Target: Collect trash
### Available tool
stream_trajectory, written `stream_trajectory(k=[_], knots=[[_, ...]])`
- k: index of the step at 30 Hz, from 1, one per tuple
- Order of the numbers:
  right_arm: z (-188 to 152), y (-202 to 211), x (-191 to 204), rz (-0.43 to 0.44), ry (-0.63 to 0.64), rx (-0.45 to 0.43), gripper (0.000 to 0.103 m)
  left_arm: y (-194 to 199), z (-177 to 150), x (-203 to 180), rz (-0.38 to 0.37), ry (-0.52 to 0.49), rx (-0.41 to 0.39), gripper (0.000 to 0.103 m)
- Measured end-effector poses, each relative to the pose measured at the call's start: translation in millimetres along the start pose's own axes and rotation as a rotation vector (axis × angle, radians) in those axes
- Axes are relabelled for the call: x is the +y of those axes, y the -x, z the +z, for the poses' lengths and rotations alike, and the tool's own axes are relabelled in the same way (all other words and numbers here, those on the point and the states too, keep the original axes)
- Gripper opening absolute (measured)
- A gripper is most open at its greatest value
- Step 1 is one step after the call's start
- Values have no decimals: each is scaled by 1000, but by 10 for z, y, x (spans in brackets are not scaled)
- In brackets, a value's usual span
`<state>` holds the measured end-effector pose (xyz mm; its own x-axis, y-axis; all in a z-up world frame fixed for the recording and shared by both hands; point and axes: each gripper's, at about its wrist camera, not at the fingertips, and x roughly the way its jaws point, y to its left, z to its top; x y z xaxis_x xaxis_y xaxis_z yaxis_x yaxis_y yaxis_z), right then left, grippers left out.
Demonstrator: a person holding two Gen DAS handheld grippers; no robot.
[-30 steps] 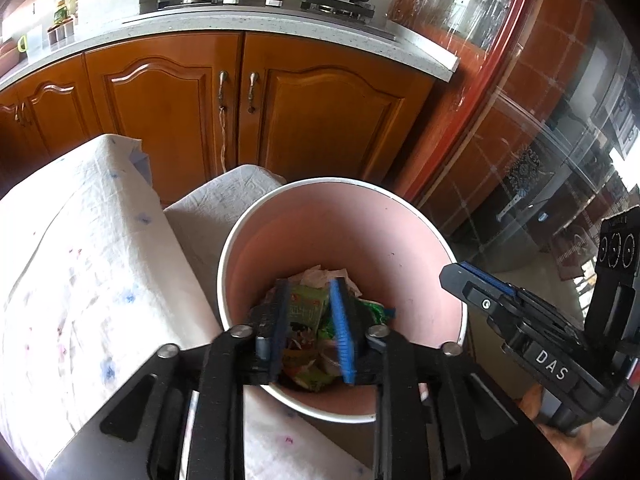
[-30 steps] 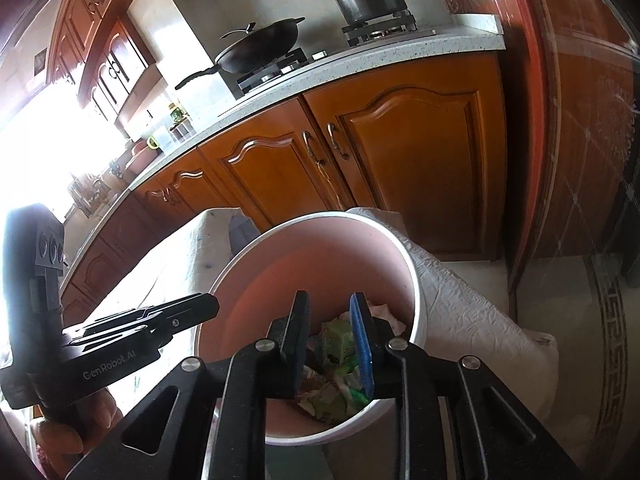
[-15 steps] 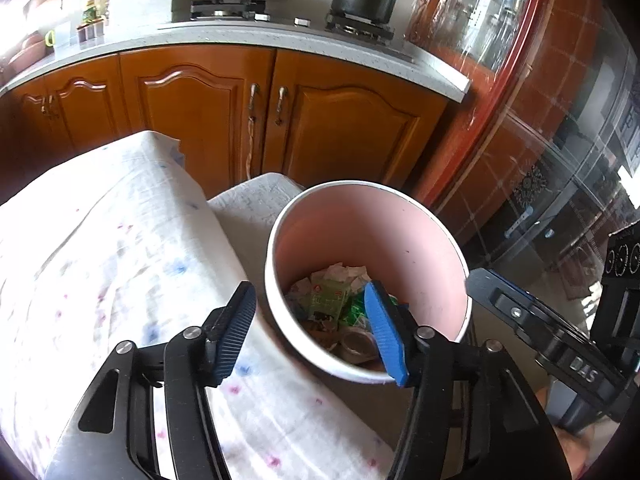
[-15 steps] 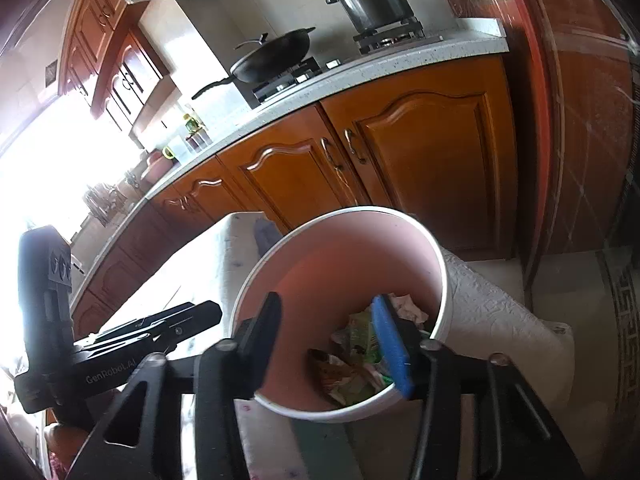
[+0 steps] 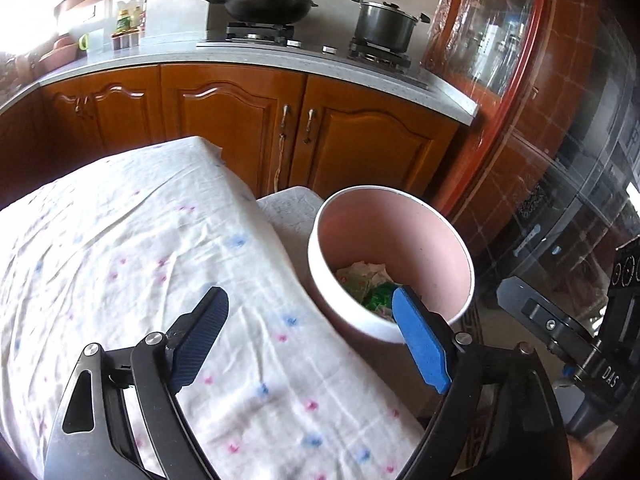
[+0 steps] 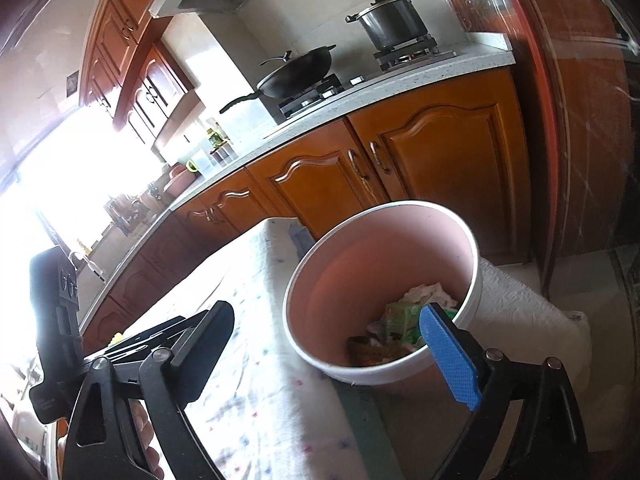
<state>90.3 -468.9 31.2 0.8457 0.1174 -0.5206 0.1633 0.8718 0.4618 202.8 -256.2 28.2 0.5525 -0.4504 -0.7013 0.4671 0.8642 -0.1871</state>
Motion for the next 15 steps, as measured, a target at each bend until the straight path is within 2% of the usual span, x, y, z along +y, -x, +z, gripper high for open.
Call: stream_trajectory(k=[15], knots=[[-336,253,249,42,14,-25,98,457,-333,292,36,71,-60,86]])
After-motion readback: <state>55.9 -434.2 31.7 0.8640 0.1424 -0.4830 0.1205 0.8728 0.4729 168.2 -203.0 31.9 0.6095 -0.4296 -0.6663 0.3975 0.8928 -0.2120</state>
